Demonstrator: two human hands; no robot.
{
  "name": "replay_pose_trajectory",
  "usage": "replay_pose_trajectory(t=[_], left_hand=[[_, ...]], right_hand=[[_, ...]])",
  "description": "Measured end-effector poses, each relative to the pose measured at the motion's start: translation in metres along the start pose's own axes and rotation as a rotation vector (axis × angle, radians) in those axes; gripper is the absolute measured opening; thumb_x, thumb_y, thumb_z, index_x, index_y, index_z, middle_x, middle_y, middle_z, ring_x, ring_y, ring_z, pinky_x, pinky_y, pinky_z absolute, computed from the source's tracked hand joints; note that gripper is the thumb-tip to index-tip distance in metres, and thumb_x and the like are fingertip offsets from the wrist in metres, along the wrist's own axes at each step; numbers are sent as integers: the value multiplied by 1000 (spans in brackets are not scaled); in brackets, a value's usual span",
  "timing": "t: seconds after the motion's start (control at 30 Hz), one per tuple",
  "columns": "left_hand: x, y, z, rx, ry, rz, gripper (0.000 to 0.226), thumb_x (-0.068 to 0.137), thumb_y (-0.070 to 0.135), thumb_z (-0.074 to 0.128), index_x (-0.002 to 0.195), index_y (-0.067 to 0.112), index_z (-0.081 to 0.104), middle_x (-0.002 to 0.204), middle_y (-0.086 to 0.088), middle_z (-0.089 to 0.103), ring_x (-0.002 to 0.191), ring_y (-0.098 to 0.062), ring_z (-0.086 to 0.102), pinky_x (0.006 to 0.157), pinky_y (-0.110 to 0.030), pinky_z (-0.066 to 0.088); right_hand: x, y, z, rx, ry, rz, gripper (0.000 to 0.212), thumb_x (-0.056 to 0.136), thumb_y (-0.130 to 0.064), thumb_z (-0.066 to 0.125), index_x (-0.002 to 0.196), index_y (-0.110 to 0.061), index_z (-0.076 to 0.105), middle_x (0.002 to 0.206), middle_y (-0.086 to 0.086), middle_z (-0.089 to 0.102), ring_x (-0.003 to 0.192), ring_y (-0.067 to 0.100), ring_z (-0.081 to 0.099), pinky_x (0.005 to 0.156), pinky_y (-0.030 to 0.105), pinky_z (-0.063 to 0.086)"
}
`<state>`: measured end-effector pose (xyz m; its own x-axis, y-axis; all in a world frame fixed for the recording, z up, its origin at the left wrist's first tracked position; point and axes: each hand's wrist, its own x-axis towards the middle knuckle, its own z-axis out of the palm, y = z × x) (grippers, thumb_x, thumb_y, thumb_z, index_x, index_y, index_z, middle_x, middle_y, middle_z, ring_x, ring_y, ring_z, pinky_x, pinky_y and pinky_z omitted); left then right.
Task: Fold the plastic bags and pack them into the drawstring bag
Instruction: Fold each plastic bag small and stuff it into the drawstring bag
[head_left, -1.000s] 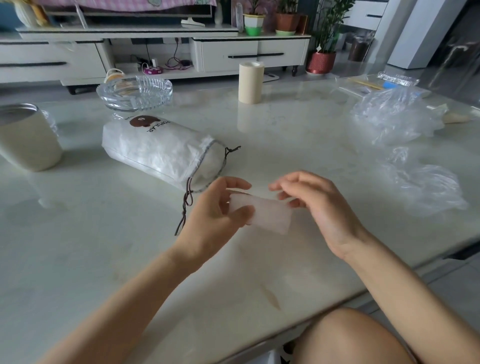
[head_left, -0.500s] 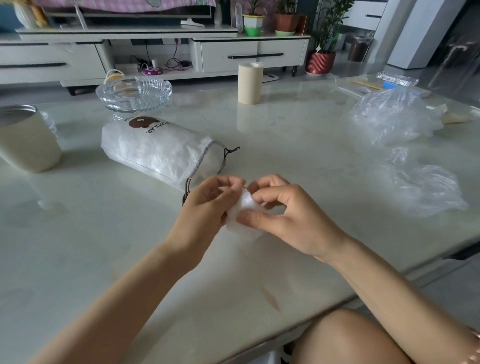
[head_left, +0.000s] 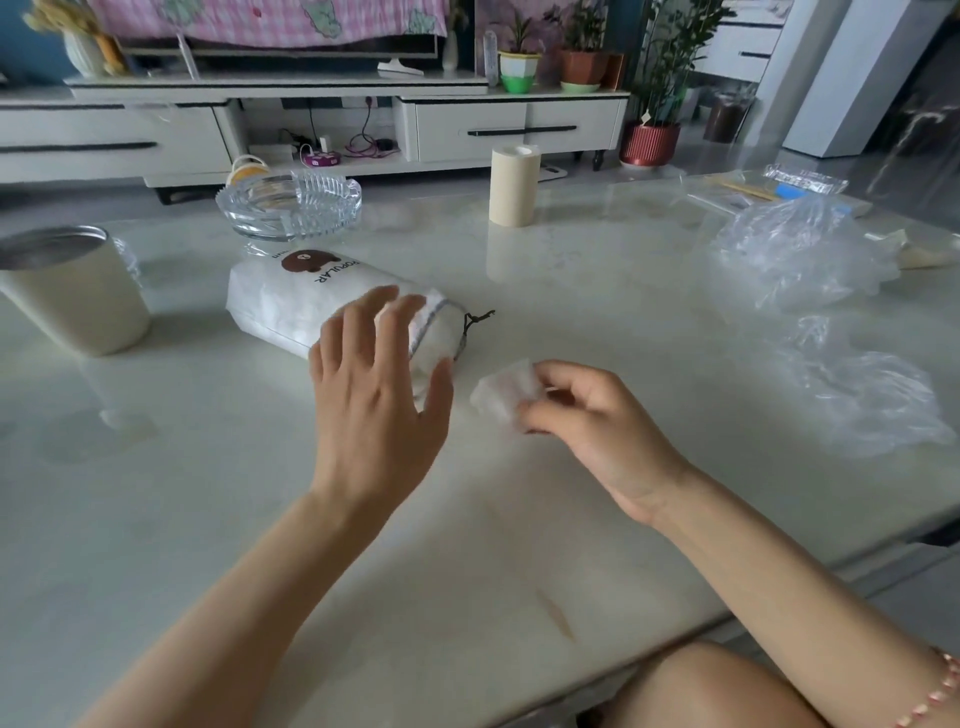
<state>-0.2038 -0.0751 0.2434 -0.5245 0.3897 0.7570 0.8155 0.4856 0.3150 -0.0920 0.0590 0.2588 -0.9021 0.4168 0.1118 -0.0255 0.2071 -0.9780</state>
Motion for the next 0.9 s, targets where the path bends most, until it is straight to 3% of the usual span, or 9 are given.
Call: replay_pose_trajectory(t=[0.1, 0.17, 0.3, 0.4, 0.53, 0.67, 0.73, 0.83, 0.9], left_hand=[[-1, -20, 15, 67, -177, -95, 62, 86, 39, 39, 137, 4, 38, 145, -22, 36, 135, -40, 29, 109, -51, 21], [-2, -28, 19, 48, -244, -151, 66, 88, 43, 27, 143, 7, 33, 152, -19, 25, 141, -38, 18, 112, -54, 13], [2, -29, 16, -100, -191, -138, 58, 92, 42, 16, 143, 20, 35, 154, -9, 21, 144, -26, 9, 115, -46, 4], [3, -14, 13, -307, -148, -59, 46, 98, 44, 20, 139, 26, 30, 150, 3, 23, 143, -12, 10, 117, -42, 3], [3, 2, 6, -548, -116, -28, 50, 100, 44, 20, 140, 17, 35, 150, -3, 30, 144, -21, 19, 116, -53, 14], [-2, 3, 8, -510, -144, 28, 45, 101, 41, 21, 142, 23, 32, 150, 6, 30, 145, -20, 15, 116, -51, 10], [-6, 1, 13, -371, -186, 103, 45, 102, 39, 19, 142, 24, 31, 149, 12, 31, 144, -17, 15, 116, -46, 4], [-11, -5, 18, -162, -244, 210, 46, 102, 37, 17, 141, 19, 36, 146, 8, 35, 142, -17, 19, 114, -51, 6], [-10, -9, 19, -86, -277, 202, 49, 102, 38, 16, 140, 18, 39, 146, 4, 38, 142, -17, 19, 113, -54, 8]], right_hand=[[7, 3, 6, -306, 80, -204, 23, 77, -3, 68, 61, -14, 56, 63, -9, 47, 61, 1, 43, 63, 13, 35], [12, 1, 11, -331, 127, -250, 34, 74, 0, 73, 63, -26, 52, 59, -16, 52, 58, 0, 49, 60, 12, 39], [30, -5, 26, -300, 203, -314, 35, 70, -4, 79, 71, -25, 51, 66, -13, 59, 60, 7, 55, 61, 19, 47], [43, -5, 34, -619, 350, -701, 16, 69, -8, 77, 66, -12, 62, 71, -3, 60, 71, 18, 50, 66, 29, 42], [51, -9, 44, -668, 579, -922, 18, 70, -8, 75, 61, -7, 60, 102, 3, 50, 93, 18, 44, 80, 31, 38], [62, -11, 50, -625, 576, -772, 5, 73, -8, 52, 76, -6, 49, 98, 8, 51, 86, 19, 45, 74, 30, 35], [64, -8, 47, -673, 513, -613, 15, 74, -8, 42, 85, -6, 52, 89, 9, 55, 81, 21, 46, 72, 31, 33], [55, -3, 29, -683, 219, -401, 26, 78, -7, 57, 104, -6, 59, 102, 10, 56, 95, 27, 50, 82, 29, 33], [39, 1, 1, -636, 158, -317, 43, 75, -15, 74, 114, -9, 57, 113, 6, 56, 106, 21, 48, 92, 24, 34]])
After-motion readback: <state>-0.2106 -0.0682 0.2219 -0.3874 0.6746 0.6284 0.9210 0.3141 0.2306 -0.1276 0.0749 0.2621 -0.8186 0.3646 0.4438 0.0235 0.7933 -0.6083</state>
